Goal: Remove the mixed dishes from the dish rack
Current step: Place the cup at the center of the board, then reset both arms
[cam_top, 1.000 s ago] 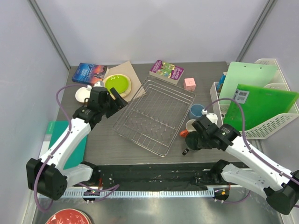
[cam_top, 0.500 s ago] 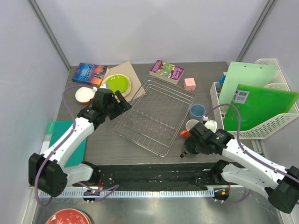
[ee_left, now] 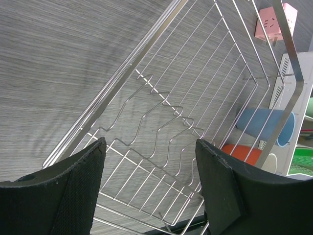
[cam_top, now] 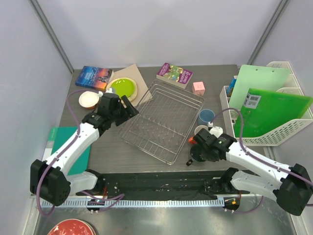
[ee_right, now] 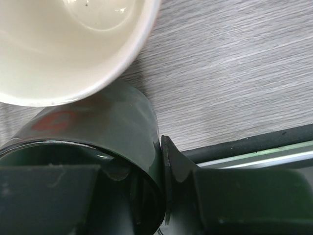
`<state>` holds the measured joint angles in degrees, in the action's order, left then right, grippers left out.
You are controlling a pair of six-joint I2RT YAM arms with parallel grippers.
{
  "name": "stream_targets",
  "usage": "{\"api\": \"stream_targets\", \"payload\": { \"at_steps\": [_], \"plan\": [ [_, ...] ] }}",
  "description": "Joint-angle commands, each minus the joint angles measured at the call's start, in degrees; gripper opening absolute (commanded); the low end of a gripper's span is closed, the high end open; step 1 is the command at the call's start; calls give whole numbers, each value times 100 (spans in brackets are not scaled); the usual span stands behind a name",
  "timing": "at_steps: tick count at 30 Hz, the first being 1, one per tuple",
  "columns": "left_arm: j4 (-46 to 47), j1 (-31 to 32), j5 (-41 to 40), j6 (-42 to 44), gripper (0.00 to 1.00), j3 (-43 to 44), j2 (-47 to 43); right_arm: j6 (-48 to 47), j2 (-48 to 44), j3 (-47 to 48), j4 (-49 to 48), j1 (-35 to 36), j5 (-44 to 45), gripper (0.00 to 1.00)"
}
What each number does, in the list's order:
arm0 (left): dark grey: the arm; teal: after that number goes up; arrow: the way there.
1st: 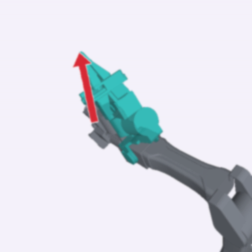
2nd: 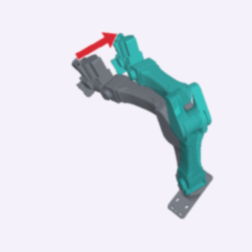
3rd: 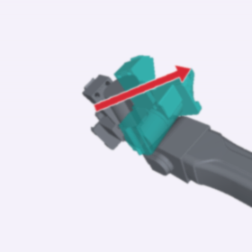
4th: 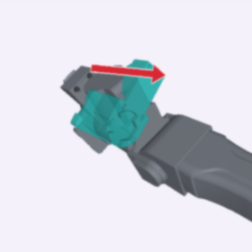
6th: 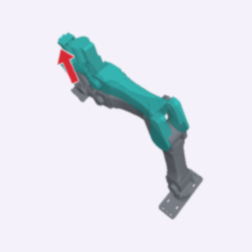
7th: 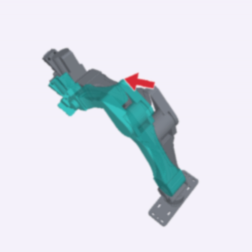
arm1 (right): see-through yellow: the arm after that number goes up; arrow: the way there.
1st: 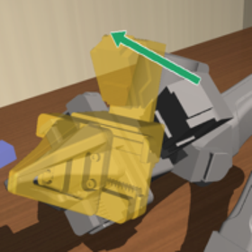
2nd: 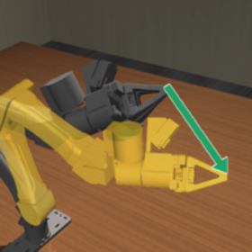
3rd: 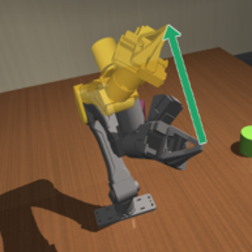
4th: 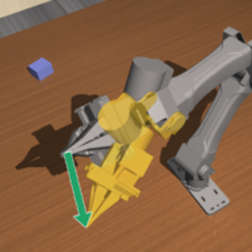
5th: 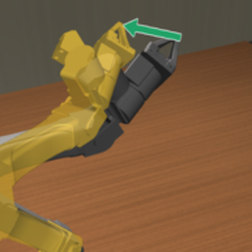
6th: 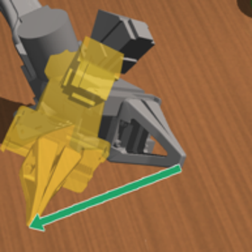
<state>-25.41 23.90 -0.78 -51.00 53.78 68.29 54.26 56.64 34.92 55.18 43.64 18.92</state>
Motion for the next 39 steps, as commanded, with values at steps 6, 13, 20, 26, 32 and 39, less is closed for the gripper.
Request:
{"api": "stream_targets", "payload": {
  "at_steps": [6, 13, 20, 26, 32, 39],
  "plan": [
    [203, 36, 42, 46, 73, -17, -53, -267, 93, 349, -104, 40, -108, 22],
    [150, 45, 42, 117, 74, 54, -62, -302, -30, 630, 186, 48, -11, 38],
    [98, 71, 174, 187, 75, 106, -88, -275, -320, 1227, 581, 57, 173, 41],
    [-60, 71, 113, 266, 79, 300, -9, -653, -189, 2904, 1363, 57, 534, 44],
    [-228, 80, -98, 301, 84, 388, 105, -1057, -83, 4014, 1514, 48, 850, 45],
    [-535, 281, -414, 521, 85, 818, 272, -1664, -540, 2865, -1196, 48, 298, 44]
  ]
}}
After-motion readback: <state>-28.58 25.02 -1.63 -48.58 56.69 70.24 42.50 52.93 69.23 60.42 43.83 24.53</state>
